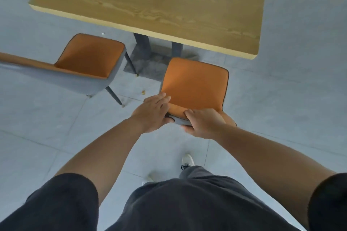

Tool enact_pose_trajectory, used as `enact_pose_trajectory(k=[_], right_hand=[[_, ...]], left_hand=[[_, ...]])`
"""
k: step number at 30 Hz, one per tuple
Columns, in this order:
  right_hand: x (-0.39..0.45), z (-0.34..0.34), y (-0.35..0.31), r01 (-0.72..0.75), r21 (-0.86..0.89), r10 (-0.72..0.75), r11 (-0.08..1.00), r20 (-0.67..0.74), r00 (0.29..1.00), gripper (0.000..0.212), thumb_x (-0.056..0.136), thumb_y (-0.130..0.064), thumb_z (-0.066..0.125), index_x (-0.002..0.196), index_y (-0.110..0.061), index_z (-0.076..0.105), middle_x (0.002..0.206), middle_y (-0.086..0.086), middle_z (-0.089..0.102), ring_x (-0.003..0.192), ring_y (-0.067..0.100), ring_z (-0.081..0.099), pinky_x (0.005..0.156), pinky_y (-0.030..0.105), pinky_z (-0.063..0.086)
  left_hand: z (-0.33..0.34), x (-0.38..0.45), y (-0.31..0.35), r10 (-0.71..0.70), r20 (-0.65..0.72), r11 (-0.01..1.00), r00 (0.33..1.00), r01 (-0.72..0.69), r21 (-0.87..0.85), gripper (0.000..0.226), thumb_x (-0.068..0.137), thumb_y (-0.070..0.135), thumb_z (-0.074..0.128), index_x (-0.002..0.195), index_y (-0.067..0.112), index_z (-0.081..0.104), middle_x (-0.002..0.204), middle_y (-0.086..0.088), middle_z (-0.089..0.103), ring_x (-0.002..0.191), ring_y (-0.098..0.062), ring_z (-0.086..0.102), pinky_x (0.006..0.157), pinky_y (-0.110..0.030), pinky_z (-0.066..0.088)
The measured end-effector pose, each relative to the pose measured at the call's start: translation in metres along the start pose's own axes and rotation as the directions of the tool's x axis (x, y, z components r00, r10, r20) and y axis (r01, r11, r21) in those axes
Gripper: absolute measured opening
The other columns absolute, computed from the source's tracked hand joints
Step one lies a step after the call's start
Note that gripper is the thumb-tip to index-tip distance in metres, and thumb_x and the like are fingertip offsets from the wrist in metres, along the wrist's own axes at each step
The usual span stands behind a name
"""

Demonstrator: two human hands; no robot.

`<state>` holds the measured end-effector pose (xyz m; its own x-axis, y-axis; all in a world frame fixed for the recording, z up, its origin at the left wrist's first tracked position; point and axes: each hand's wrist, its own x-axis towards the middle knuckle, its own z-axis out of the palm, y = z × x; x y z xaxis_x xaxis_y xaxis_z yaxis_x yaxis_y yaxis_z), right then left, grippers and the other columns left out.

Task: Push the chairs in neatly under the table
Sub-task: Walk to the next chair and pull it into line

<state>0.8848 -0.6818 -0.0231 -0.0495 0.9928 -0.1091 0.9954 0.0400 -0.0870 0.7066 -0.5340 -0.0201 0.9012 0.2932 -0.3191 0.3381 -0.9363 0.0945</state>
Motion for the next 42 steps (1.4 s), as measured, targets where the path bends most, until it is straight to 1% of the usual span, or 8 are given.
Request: enact_pose_trajectory(k=[2, 4, 7, 11, 18, 23, 38, 42], right_hand=[[-0.003, 0.0, -0.004, -0.067, -0.016, 0.066, 0.998, -0.048, 0.997, 0.047, 0.084, -0.065, 0.037, 0.088, -0.02, 0.053, 0.067, -0.008, 0.059, 0.047, 0.015, 0.049, 0.039, 0.024, 0.034], [-0.01, 0.005, -0.009, -0.214, -0.029, 0.211, 0.976, -0.09, 0.973, 0.057, 0.079, -0.073, 0.034, 0.086, -0.02, 0.055, 0.067, -0.006, 0.061, 0.053, 0.019, 0.057, 0.044, 0.026, 0.039], [-0.024, 0.014, -0.026, -0.484, -0.012, 0.477, 0.875, -0.148, 0.866, 0.068, 0.071, -0.086, 0.029, 0.08, -0.023, 0.052, 0.07, -0.004, 0.062, 0.063, 0.022, 0.06, 0.059, 0.031, 0.038], [-0.032, 0.014, -0.044, -0.609, 0.067, 0.612, 0.79, -0.048, 0.789, 0.06, 0.064, -0.087, 0.036, 0.079, -0.03, 0.045, 0.073, -0.01, 0.05, 0.074, 0.018, 0.05, 0.066, 0.033, 0.031], [-0.065, 0.024, -0.086, -0.625, 0.138, 0.621, 0.769, 0.077, 0.78, 0.062, 0.064, -0.084, 0.042, 0.1, -0.035, 0.056, 0.103, -0.011, 0.062, 0.102, 0.016, 0.055, 0.074, 0.031, 0.035], [-0.085, 0.034, -0.121, -0.605, 0.179, 0.602, 0.776, 0.08, 0.795, 0.048, 0.072, -0.079, 0.046, 0.09, -0.035, 0.05, 0.092, -0.012, 0.058, 0.094, 0.018, 0.055, 0.069, 0.03, 0.032], [-0.169, 0.045, -0.218, -0.555, 0.152, 0.551, 0.818, 0.076, 0.831, 0.056, 0.073, -0.082, 0.04, 0.093, -0.033, 0.055, 0.091, -0.008, 0.062, 0.09, 0.019, 0.056, 0.065, 0.031, 0.034], [-0.18, 0.042, -0.232, -0.548, 0.154, 0.547, 0.822, 0.056, 0.836, 0.061, 0.069, -0.086, 0.029, 0.09, -0.034, 0.052, 0.087, -0.01, 0.06, 0.086, 0.017, 0.055, 0.067, 0.031, 0.031]], left_hand=[[-0.002, 0.005, -0.004, 0.008, 0.011, 0.999, 1.0, -0.007, -0.035, 0.067, 0.094, 0.059, 0.034, 0.137, 0.009, 0.041, 0.151, -0.007, 0.037, 0.139, -0.026, 0.029, 0.11, -0.039, 0.025], [-0.001, 0.006, -0.007, 0.048, -0.077, 0.997, 0.996, -0.052, -0.056, 0.055, 0.093, 0.059, 0.038, 0.12, 0.013, 0.049, 0.124, -0.004, 0.058, 0.112, -0.027, 0.052, 0.088, -0.038, 0.041], [0.0, 0.004, -0.009, 0.12, -0.172, 0.991, 0.978, -0.129, -0.042, 0.039, 0.094, 0.056, 0.04, 0.098, 0.018, 0.048, 0.094, 0.003, 0.06, 0.084, -0.023, 0.055, 0.066, -0.035, 0.039], [0.004, -0.005, -0.007, 0.128, -0.15, 0.99, 0.98, -0.136, -0.044, 0.042, 0.095, 0.058, 0.037, 0.085, 0.018, 0.042, 0.08, 0.004, 0.052, 0.076, -0.023, 0.053, 0.064, -0.037, 0.042], [0.024, -0.051, 0.005, 0.195, -0.144, 0.979, 0.97, -0.183, 0.089, 0.045, 0.094, 0.061, 0.033, 0.081, 0.017, 0.037, 0.071, 0.002, 0.049, 0.065, -0.023, 0.046, 0.065, -0.038, 0.036], [0.043, -0.085, 0.013, 0.167, -0.15, 0.986, 0.974, -0.163, 0.038, 0.044, 0.092, 0.061, 0.039, 0.081, 0.019, 0.04, 0.073, 0.003, 0.048, 0.065, -0.018, 0.041, 0.055, -0.034, 0.029], [0.085, -0.208, 0.07, 0.073, -0.099, 0.997, 0.992, -0.076, -0.023, 0.045, 0.094, 0.059, 0.037, 0.094, 0.016, 0.05, 0.084, 0.0, 0.054, 0.076, -0.02, 0.051, 0.062, -0.035, 0.042], [0.086, -0.226, 0.075, 0.077, -0.092, 0.996, 0.993, -0.08, -0.026, 0.044, 0.095, 0.058, 0.036, 0.089, 0.016, 0.047, 0.08, 0.001, 0.054, 0.074, -0.022, 0.052, 0.06, -0.034, 0.035]])
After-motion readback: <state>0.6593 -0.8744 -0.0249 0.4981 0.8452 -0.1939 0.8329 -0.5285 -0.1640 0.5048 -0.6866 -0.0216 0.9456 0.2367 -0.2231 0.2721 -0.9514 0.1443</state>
